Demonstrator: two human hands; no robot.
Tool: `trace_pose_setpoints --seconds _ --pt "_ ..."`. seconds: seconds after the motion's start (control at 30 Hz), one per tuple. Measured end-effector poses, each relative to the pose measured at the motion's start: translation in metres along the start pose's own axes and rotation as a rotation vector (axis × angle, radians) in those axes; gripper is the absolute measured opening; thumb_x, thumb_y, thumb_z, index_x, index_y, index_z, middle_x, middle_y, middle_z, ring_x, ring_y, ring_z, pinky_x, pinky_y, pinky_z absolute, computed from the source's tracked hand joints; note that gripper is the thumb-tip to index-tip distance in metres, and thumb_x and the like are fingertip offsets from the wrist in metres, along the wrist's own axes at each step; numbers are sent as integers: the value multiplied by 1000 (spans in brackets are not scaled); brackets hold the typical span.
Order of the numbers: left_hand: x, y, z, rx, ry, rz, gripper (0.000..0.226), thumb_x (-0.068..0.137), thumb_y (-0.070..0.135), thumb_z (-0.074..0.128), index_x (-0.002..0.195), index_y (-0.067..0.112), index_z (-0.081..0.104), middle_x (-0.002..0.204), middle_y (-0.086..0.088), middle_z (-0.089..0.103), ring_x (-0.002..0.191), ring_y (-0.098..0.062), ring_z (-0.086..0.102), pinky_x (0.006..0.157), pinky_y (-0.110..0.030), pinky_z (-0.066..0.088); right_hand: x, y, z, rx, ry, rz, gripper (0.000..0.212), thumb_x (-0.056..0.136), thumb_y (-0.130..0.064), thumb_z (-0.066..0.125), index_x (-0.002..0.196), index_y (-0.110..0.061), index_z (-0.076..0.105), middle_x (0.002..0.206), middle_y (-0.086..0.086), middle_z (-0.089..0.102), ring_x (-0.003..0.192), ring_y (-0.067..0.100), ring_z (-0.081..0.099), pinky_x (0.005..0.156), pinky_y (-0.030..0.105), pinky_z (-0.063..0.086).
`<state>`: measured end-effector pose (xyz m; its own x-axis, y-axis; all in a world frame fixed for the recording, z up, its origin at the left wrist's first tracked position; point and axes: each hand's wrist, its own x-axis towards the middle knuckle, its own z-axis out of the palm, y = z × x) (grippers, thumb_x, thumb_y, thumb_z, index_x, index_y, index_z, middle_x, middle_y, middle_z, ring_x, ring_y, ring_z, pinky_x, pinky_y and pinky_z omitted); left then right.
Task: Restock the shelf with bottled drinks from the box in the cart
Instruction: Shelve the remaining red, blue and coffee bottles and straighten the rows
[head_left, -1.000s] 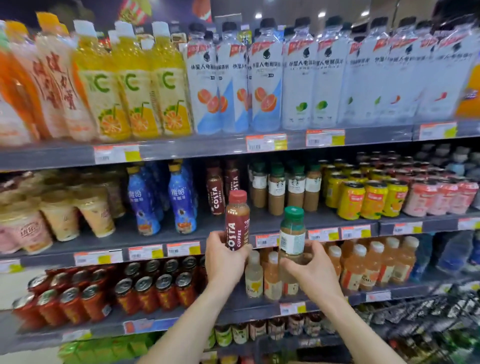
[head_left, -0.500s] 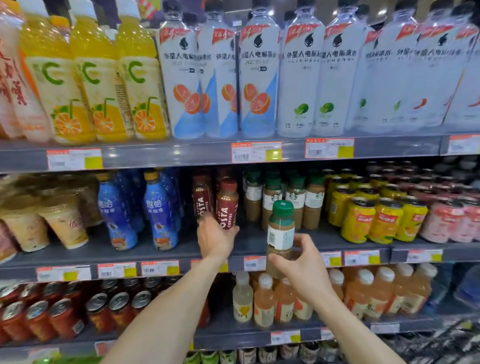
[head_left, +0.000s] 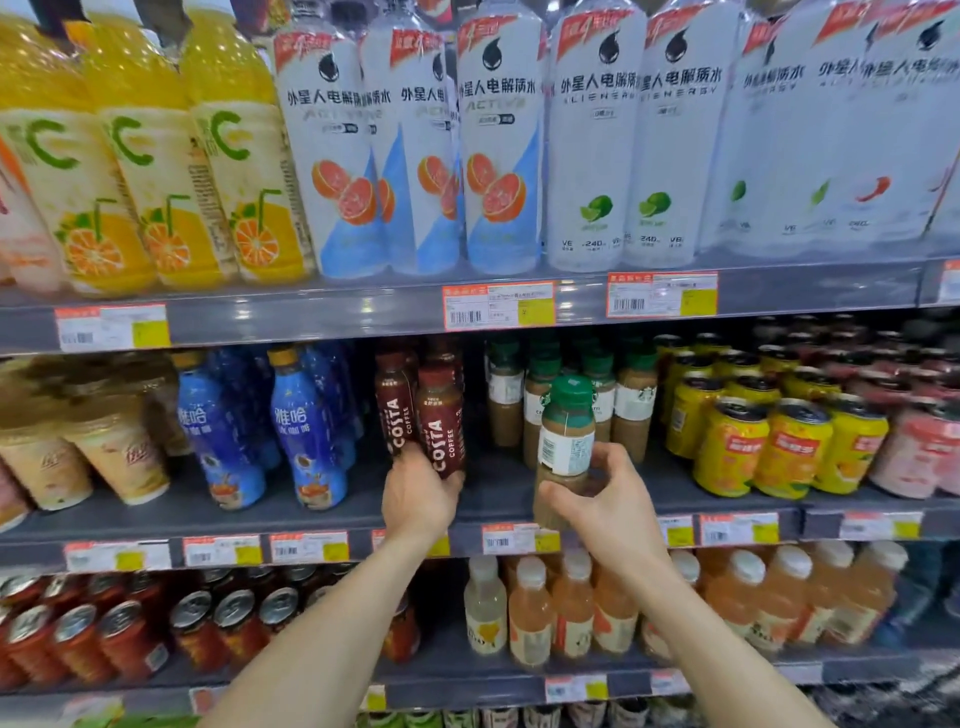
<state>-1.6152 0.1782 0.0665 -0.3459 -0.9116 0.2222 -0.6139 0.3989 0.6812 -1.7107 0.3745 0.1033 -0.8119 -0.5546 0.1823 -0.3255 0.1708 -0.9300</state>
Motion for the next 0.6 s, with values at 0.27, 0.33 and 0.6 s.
trace_pose_setpoints --seconds 0.27,0.33,0.6 --pt "10 13 8 91 96 51 62 85 31 75 126 2 40 126 -20 52 102 -47 62 79 -50 51 2 9 -11 6 -10 -10 57 76 -27 82 122 -31 49 111 -18 60 100 -3 57 70 11 45" --pt "12 13 11 91 107 68 58 86 28 74 125 1 41 123 -22 54 100 -48 63 78 -51 52 6 12 -15 11 6 -9 57 75 -28 83 121 -33 49 111 -19 61 100 -2 58 71 13 46" --pt "28 15 15 98 91 75 53 87 25 74 123 -1 45 117 -22 57 96 -47 63 76 -50 51 16 19 -17 20 42 -12 56 74 -33 83 119 -34 49 110 -20 61 101 0 60 79 21 51"
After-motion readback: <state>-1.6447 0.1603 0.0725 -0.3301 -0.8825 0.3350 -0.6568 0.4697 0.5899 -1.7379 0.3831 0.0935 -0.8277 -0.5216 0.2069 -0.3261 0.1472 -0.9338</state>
